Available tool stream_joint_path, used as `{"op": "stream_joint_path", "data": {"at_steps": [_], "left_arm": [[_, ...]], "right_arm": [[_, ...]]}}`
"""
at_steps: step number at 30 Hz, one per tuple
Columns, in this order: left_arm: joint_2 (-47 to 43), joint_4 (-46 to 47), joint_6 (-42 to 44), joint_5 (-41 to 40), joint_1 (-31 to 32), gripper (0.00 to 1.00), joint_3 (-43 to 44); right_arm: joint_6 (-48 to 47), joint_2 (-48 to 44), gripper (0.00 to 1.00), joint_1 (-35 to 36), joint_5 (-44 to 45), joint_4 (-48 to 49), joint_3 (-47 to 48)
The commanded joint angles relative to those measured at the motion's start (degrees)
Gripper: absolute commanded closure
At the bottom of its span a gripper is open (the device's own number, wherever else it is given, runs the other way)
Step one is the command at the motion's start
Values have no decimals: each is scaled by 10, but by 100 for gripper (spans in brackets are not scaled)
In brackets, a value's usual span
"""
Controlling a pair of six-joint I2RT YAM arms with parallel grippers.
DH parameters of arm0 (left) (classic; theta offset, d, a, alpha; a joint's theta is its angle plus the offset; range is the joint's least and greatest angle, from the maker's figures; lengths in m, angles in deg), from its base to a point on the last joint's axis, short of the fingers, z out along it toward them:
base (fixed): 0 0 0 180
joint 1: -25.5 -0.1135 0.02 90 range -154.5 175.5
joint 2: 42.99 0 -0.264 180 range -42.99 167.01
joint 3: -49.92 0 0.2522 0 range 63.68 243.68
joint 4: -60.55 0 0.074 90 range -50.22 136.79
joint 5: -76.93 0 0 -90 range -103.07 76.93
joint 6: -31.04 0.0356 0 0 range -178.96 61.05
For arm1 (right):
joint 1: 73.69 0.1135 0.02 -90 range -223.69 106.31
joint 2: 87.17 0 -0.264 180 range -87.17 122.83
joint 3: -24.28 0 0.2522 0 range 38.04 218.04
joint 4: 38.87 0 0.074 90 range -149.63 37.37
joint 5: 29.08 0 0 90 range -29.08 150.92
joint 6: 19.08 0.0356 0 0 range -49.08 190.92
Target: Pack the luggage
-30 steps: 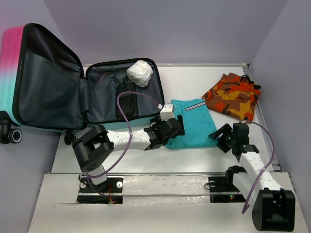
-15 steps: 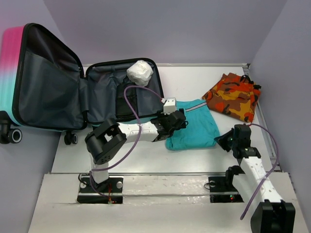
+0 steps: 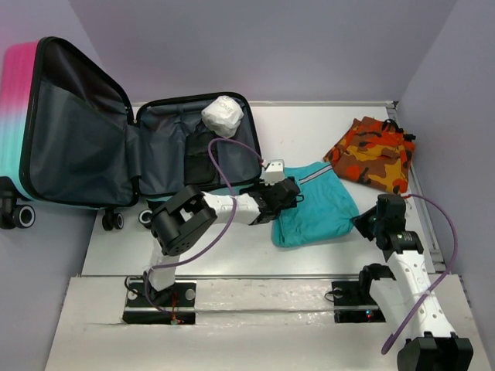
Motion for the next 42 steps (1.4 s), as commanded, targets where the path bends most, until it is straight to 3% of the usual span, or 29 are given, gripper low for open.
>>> {"op": "stream_joint_path", "data": {"at_steps": [1,2,7,9,16,21,25,33,37,42], "left_arm": [[33,3,-4,-4,-6,18,51],[40,2,-4,-3,-6,24,57],[73,0,-12,-11,-9,28,80],[82,1,-20,-9,-12,37,84],[81,25,-16,-7,-12,94,85],[13,43,13,-14,-9,94,64],[-87,47,53,-15,-6,94,55],[-191,17,128,0,-13,94,110],[-224,-17,160,12,-37,94,175],[-250,-47,152,92,-110,94,187]], "right_arm": [[-6,1,93,1,40,-3,24],[-9,-1,93,1,37,0,23],[-15,-5,93,1,23,5,20],[-17,-9,93,1,19,6,20],[-24,-20,93,1,2,6,21],[-48,-25,93,1,-24,13,38],[-74,-6,93,1,-101,26,75],[-85,29,93,1,-210,45,190],[-71,70,93,1,-269,79,265],[-62,155,93,16,-300,106,379]]}}
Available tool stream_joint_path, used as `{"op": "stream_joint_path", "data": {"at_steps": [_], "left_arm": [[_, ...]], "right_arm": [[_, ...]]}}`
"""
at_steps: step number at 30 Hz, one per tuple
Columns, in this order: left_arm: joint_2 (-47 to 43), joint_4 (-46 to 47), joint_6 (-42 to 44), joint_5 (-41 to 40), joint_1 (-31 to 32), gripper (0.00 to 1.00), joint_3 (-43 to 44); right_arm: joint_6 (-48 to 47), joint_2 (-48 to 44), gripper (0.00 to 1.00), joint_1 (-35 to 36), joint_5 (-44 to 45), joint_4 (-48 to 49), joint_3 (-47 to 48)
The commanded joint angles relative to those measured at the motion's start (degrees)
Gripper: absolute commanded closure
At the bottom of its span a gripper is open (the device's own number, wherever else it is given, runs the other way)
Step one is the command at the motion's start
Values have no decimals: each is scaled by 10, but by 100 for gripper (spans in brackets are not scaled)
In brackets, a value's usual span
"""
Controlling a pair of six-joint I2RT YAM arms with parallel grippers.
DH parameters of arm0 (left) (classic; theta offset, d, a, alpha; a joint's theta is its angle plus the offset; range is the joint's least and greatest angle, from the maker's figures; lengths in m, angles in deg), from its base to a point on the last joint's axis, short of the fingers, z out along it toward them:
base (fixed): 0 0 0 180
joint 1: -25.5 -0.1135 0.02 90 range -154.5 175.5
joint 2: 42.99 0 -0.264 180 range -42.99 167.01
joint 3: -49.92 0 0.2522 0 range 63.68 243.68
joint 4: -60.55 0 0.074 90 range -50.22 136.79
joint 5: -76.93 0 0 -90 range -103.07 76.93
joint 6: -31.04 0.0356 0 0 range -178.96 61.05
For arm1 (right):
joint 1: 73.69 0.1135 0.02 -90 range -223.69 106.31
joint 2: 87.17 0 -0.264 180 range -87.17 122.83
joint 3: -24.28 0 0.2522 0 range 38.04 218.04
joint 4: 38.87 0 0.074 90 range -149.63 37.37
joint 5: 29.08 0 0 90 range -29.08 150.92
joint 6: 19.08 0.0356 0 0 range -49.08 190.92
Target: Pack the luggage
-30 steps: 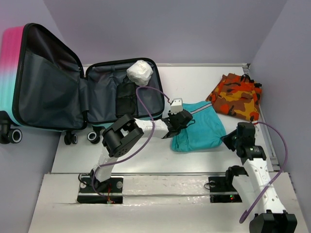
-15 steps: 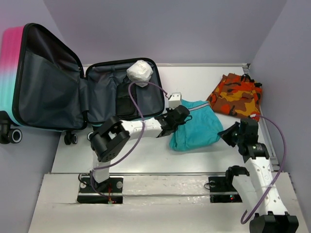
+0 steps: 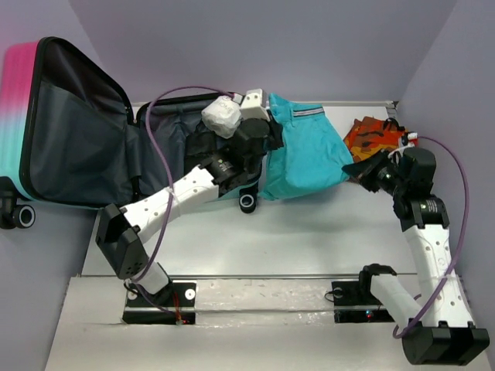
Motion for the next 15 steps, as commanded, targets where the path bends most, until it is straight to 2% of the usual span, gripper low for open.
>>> {"op": "stream_joint_path", "data": {"at_steps": [1,4,6,10,15], "left_arm": [[-38,-17,0,72,-56,94,14],[-27,-15,-26,106,-57,94,-37],[-14,-8,-52,135,-58,94,-65],[33,61,-100,213,-56,93,-156],[95,136,-127,308,-34,87,-181]], "right_arm": [[5,57,93,23,-57,78,111],[-7,66,93,29,-63,61,114],[-22,50,93,29,-52,43,81],[-55,-29,93,29,-15,-18,-31],[-42,-186,93,29,9,-115,-158]]}}
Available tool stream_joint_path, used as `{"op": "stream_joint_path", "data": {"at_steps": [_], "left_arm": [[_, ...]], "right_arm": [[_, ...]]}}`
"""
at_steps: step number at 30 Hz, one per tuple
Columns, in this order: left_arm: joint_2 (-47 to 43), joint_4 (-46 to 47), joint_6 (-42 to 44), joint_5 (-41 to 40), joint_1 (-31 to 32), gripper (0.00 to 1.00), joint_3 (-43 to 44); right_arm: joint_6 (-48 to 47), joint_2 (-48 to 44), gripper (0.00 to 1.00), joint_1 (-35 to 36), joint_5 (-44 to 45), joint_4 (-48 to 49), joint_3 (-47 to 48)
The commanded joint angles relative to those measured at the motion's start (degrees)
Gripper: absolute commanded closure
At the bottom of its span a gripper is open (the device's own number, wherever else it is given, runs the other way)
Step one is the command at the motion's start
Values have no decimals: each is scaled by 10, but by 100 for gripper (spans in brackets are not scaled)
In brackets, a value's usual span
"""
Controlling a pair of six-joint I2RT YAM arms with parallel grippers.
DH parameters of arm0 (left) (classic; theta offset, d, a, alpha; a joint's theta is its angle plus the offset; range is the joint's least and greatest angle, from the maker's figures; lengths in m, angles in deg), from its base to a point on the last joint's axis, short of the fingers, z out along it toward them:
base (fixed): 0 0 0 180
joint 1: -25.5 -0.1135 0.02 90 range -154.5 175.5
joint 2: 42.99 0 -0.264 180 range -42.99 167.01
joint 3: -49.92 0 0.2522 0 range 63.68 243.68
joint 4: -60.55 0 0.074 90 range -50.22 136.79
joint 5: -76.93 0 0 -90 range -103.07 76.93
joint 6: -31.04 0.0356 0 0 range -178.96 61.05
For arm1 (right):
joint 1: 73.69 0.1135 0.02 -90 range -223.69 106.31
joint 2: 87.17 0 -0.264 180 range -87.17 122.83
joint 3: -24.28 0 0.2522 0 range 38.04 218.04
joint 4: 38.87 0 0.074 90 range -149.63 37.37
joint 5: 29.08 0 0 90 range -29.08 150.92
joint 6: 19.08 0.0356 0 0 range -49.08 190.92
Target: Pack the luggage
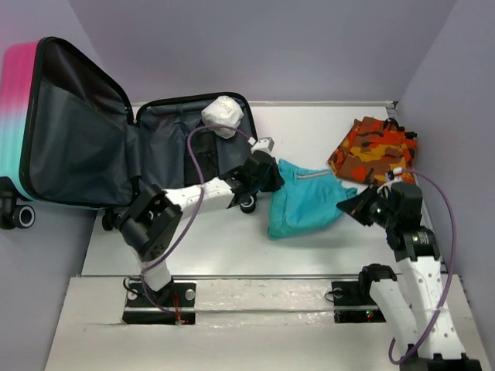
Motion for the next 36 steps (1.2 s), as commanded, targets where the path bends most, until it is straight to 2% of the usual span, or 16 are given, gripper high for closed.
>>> {"op": "stream_joint_path", "data": {"at_steps": [1,3,4,6,7,10,12,13,15,16,22,26,28,31,34,36], "left_arm": [[47,101,-38,103,23,84,-4],[75,111,-39,112,37,79,4],[106,126,-41,117,39,77,10],[139,133,-53,138,40,72,20],[162,134,-54,130,42,71,24],[176,167,-54,139,45,68,2],[166,190,-54,157,48,47,-13],[166,196,-51,162,48,39,-18],[151,193,-32,154,48,6,-24],[145,189,-25,153,45,1,-25],[191,146,30,259,20,1,22],[223,142,45,357,26,1,35],[232,135,54,366,28,1,40],[235,134,55,370,29,1,40],[227,136,54,346,26,1,40],[225,150,35,336,25,5,41]], "right_arm": [[4,-112,93,2,28,-119,-74],[24,-167,93,2,17,-143,-91],[30,-181,76,2,23,-178,-95],[41,-208,55,2,38,-207,-94],[43,-213,38,2,45,-211,-86],[35,-211,18,2,60,-219,-72],[28,-202,12,2,70,-207,-64],[28,-195,11,2,73,-202,-64],[28,-173,7,2,88,-168,-73],[34,-164,3,2,97,-155,-79],[84,-78,0,2,188,-32,-131],[73,-57,0,2,319,-50,-46],[52,-34,0,2,368,-95,38],[30,6,0,2,422,-114,71],[26,46,0,2,363,-126,59],[41,38,1,2,375,-129,45]]}}
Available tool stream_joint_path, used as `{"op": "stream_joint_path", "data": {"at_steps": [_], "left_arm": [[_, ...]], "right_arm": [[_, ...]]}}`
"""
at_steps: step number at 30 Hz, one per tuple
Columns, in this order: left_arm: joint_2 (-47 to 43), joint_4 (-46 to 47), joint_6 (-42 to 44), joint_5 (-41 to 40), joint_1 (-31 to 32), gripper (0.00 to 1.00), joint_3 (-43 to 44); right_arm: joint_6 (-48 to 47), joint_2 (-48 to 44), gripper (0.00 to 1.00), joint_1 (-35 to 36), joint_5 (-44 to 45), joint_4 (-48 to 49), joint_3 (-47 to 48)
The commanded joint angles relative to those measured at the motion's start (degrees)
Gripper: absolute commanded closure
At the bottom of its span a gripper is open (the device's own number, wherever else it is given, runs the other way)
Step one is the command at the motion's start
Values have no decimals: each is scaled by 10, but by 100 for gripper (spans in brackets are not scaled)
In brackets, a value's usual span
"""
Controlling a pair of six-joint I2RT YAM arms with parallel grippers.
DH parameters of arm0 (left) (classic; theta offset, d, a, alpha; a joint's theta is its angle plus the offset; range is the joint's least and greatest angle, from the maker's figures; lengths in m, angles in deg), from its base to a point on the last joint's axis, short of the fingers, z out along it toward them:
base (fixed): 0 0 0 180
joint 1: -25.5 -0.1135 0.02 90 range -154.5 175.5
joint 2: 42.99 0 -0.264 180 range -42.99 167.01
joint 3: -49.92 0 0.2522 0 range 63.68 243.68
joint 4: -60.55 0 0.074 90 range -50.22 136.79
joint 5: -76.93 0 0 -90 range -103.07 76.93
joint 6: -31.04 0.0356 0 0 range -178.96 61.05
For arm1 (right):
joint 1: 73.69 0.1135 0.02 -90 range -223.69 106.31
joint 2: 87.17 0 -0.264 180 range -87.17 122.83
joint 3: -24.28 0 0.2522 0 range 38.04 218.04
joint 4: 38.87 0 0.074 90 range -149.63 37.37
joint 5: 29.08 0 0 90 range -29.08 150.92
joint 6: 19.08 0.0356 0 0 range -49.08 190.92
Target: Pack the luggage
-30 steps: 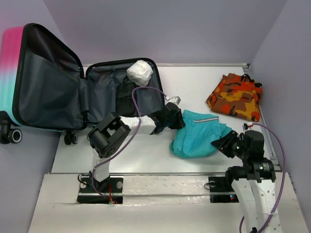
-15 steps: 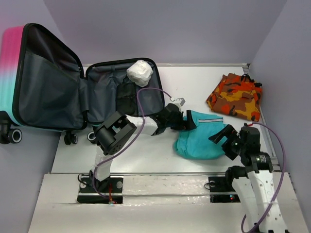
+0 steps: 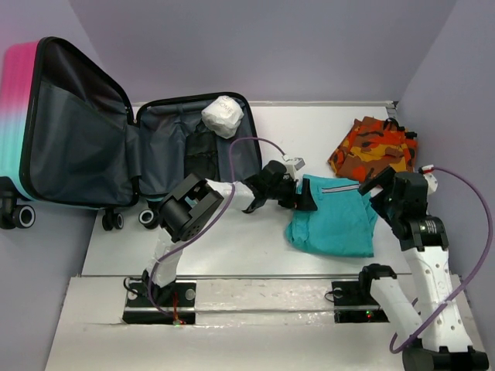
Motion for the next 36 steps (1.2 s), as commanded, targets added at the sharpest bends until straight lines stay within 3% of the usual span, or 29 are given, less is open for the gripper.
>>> {"op": "stream_joint_path", "data": {"at_steps": [1,2,4,5,10,14,15,20,22,25,26,28,29,33,36], "left_arm": [[5,-11,-14,13,4,5,8],[9,0,-21,26,6,5,12],[4,8,-28,20,12,6,9],[2,10,-26,11,17,6,1],[-23,27,-35,-10,18,7,-37],[-29,29,-32,-22,19,5,-60],[-30,28,-30,-24,18,5,-63],[-25,28,-28,-26,17,5,-65],[-27,27,-28,-29,17,5,-67],[-54,27,-21,-54,16,6,-84],[-63,22,-20,-68,12,6,-100],[-91,14,-20,-99,5,6,-119],[-102,9,-19,-118,-1,6,-137],[-157,-10,-7,-169,-16,6,-170],[-170,-19,-5,-177,-17,6,-176]], "right_arm": [[-3,15,1,2,45,-17,-33],[1,15,0,2,105,-10,-47],[4,55,0,2,134,13,-58],[17,127,0,-6,133,15,-61],[35,246,0,-23,37,127,-99],[1,299,0,-115,-52,199,-150],[-5,316,0,-128,-95,209,-154],[-7,355,0,-134,-119,225,-173],[-18,376,0,-134,-171,241,-178],[-64,422,8,-134,-206,241,-164],[-72,420,11,-129,-214,242,-162],[-78,408,30,-113,-289,266,-157],[-74,408,32,-99,-303,269,-150],[-24,440,34,-6,-373,316,-113],[7,418,31,13,-381,348,-105]]}}
